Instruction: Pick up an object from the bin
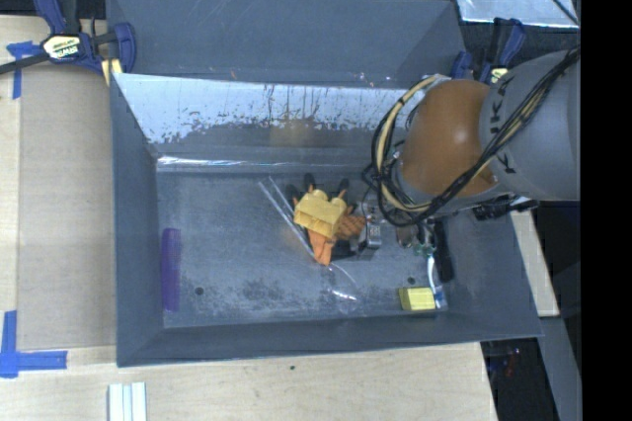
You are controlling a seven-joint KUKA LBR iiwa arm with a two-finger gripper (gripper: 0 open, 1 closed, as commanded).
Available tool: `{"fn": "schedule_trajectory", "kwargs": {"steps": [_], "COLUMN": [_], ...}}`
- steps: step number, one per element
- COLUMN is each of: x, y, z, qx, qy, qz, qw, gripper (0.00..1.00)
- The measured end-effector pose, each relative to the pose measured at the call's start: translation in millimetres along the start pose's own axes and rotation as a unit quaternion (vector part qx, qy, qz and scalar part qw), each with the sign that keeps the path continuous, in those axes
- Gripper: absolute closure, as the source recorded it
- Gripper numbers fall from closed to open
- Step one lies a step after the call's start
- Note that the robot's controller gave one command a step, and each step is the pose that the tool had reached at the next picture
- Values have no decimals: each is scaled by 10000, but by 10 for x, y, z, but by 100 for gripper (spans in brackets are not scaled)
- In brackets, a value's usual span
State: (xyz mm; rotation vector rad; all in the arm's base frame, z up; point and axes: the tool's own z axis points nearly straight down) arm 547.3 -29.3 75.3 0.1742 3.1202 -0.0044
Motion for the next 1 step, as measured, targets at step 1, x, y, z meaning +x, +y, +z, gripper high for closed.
{"fn": "schedule_trajectory", "kwargs": {"steps": [1], "x": [29], "y": [-3], "z": [-203], "qx": [1], "qy": [56], "qz": [-1], "qw": [10000], "gripper": [100]}}
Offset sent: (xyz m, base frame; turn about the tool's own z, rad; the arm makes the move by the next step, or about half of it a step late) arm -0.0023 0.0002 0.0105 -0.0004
